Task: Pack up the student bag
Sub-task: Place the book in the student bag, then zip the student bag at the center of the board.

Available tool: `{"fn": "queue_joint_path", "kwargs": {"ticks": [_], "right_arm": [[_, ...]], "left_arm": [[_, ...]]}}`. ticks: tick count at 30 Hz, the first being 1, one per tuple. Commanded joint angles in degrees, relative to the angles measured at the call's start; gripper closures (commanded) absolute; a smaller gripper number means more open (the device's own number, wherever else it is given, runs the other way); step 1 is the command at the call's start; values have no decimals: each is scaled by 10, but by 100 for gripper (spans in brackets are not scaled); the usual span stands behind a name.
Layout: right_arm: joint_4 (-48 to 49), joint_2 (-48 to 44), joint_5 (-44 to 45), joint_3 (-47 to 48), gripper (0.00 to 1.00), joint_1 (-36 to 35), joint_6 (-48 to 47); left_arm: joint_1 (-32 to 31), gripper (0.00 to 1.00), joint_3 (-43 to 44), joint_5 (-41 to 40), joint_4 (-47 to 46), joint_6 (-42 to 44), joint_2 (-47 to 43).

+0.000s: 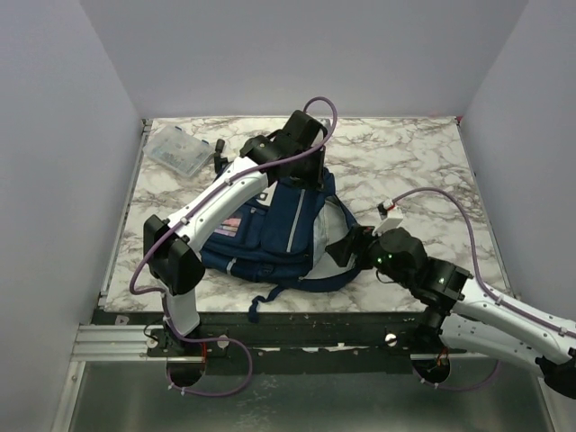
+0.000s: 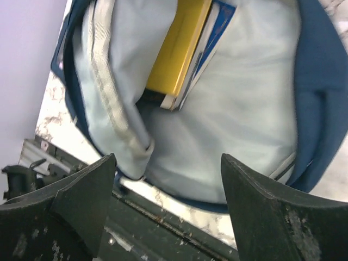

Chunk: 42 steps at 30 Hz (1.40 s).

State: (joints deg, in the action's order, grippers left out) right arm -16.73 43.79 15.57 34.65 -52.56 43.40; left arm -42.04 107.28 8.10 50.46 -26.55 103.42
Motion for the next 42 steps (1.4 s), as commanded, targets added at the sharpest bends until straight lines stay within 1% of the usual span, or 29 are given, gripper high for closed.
{"fn": "queue_joint_path", "kwargs": {"ticks": [1, 3, 7, 10, 11, 16, 18, 21, 25, 27, 28, 31, 33, 35, 37, 39, 41, 42], "right_arm": [[-28, 19, 71, -11, 22, -90, 61], [2, 45, 134, -19, 24, -152, 85], [68, 133, 256, -6, 27, -263, 112], [66, 199, 344, 27, 29, -327, 142], [51, 226, 353, 39, 31, -333, 161], [-36, 336, 371, 96, 32, -341, 266], [-59, 362, 372, 117, 34, -343, 283], [-39, 380, 364, 121, 38, -345, 273], [1, 394, 372, 102, 48, -345, 269], [21, 406, 394, 97, 57, -345, 260], [29, 415, 410, 96, 59, -345, 255], [42, 452, 441, 107, 59, -345, 241], [44, 474, 452, 116, 56, -345, 246], [-4, 496, 475, 137, 54, -345, 296], [-26, 513, 498, 149, 55, -345, 322], [-41, 530, 519, 158, 59, -345, 334], [-84, 538, 539, 178, 66, -345, 363], [-97, 539, 541, 183, 73, -345, 367]], "left_arm": [[4, 100, 50, -10, -29, -38, 9], [5, 100, 49, -10, -27, -54, 12], [6, 100, 49, -17, -21, -76, 15], [7, 100, 50, -13, -17, -83, 16], [7, 100, 48, -11, -16, -84, 16], [6, 100, 50, 6, -14, -91, 20], [7, 100, 50, 9, -14, -94, 23], [7, 100, 46, 14, -13, -96, 24], [7, 100, 38, 16, -13, -98, 23], [7, 100, 30, 22, -14, -101, 20], [7, 100, 26, 26, -15, -101, 18], [7, 100, 17, 32, -17, -97, 17], [7, 100, 11, 32, -17, -98, 15], [7, 100, 0, 33, -18, -101, 9], [6, 100, -7, 34, -23, -101, 6], [5, 100, -12, 35, -23, -99, 3], [4, 100, -24, 36, -24, -99, -5], [4, 100, -33, 37, -27, -94, -9]]}}
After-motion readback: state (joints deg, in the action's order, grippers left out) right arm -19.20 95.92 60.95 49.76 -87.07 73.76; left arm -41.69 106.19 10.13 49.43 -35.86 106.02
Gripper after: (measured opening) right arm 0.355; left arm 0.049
